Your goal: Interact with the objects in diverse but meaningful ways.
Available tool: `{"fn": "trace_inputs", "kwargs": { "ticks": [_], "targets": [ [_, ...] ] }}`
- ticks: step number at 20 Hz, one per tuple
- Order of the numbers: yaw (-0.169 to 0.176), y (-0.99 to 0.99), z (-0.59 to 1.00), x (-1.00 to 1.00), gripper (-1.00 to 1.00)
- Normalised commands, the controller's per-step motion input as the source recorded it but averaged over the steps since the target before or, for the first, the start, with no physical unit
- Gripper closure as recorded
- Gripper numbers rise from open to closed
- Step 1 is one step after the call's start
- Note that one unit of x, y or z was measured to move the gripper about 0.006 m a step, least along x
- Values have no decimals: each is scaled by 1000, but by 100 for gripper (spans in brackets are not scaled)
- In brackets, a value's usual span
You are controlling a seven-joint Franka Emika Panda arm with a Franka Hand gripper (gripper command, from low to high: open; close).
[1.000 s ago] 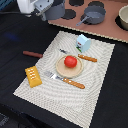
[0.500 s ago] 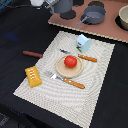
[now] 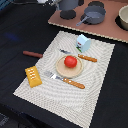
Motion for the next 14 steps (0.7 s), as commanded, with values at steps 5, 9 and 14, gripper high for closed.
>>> {"fn": "trace_inputs", "kwargs": {
  "ticks": [5,9,14],
  "targets": [
    [-21,264,-111,211,100],
    [0,204,-189,-8,100],
    [0,319,-154,-11,100]
  ]
}}
